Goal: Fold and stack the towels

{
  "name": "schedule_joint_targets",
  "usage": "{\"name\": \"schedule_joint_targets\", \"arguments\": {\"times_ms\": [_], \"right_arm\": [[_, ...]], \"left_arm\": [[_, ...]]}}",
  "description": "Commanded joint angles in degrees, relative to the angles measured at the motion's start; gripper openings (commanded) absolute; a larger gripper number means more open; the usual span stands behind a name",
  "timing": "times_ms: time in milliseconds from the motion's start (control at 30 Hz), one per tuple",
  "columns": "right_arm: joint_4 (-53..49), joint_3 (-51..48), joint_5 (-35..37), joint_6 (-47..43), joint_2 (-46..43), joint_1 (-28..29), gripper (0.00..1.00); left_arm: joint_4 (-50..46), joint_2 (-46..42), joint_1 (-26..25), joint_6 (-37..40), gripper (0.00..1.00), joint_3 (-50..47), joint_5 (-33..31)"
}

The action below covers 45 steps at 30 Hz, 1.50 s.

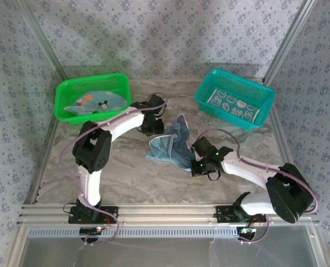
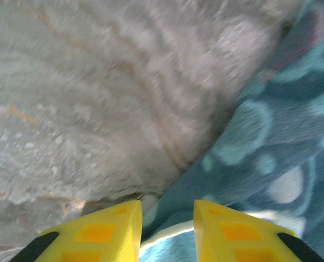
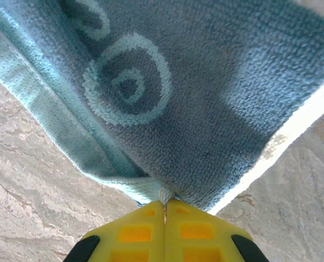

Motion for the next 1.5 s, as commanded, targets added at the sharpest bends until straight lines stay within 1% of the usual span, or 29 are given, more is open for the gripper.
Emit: {"name": "schedule_joint_targets", "arguments": {"times_ms": [0, 133, 300, 400, 467, 500, 733, 867, 933, 1000, 1067, 1167, 1200, 1267, 1333, 1433, 1467], "right_arm": [[0.1, 1.4, 1.0, 1.1, -0.6, -0.6, 0.0], [0.5, 1.3, 1.0, 1.5, -0.6, -1.0, 0.0], [0.9, 0.6, 0.6, 1.7, -0.5, -1.6, 0.0], [0.7, 0.5, 0.6, 1.8, -0.6, -2.0, 0.0], [0.8, 0.4, 0.6, 1.8, -0.6, -2.3, 0.0], [0.9, 0.4, 0.6, 1.8, -0.7, -2.3, 0.0], [1.4, 0.3, 0.9, 2.0, -0.8, -2.6, 0.0], [1.4, 0.2, 1.0, 2.1, -1.0, -2.7, 0.0], [1.4, 0.2, 1.1, 2.1, -1.2, -2.7, 0.0], [1.4, 0.2, 1.1, 2.1, -1.2, -2.7, 0.0], [1.6, 0.1, 1.2, 2.2, -1.2, -2.8, 0.0], [1.8, 0.0, 1.2, 2.2, -1.0, -2.8, 0.0], [1.9, 0.0, 1.1, 2.2, -1.0, -2.8, 0.0], [2.1, 0.0, 1.0, 2.4, -0.9, -2.8, 0.0], [2.4, -0.2, 1.0, 2.6, -0.9, -2.8, 0.0], [2.5, -0.1, 1.0, 2.5, -1.0, -2.8, 0.0], [2.4, 0.0, 1.0, 2.5, -1.1, -2.8, 0.0]], "left_arm": [[-0.8, 2.0, -2.3, 5.2, 0.32, 5.6, -0.5], [-3.2, 3.7, -4.8, 9.2, 0.38, 8.3, -3.5], [-6.2, 5.9, -7.3, 11.9, 0.39, 11.0, -6.0], [-8.5, 7.3, -8.9, 13.0, 0.39, 12.9, -8.7], [-10.2, 8.3, -9.5, 13.0, 0.42, 14.2, -10.5], [-11.2, 8.9, -9.7, 13.1, 0.42, 15.0, -10.9], [-14.1, 11.9, -10.1, 12.9, 0.43, 18.2, -11.4], [-15.9, 13.5, -10.7, 12.7, 0.39, 20.0, -12.2], [-16.0, 13.5, -10.9, 12.6, 0.38, 19.9, -12.0], [-16.3, 13.6, -11.1, 12.3, 0.4, 20.2, -11.7], [-16.5, 13.8, -11.4, 12.0, 0.44, 20.3, -11.5], [-17.3, 14.3, -11.9, 11.6, 0.45, 20.7, -11.9], [-17.4, 14.3, -12.1, 11.5, 0.47, 20.7, -12.1], [-17.6, 14.4, -12.3, 11.4, 0.48, 20.4, -12.3], [-18.0, 14.6, -12.4, 11.3, 0.42, 20.5, -13.1], [-18.4, 14.6, -12.5, 11.1, 0.22, 20.6, -14.5], [-18.5, 14.4, -12.4, 11.1, 0.18, 20.7, -14.7]]}}
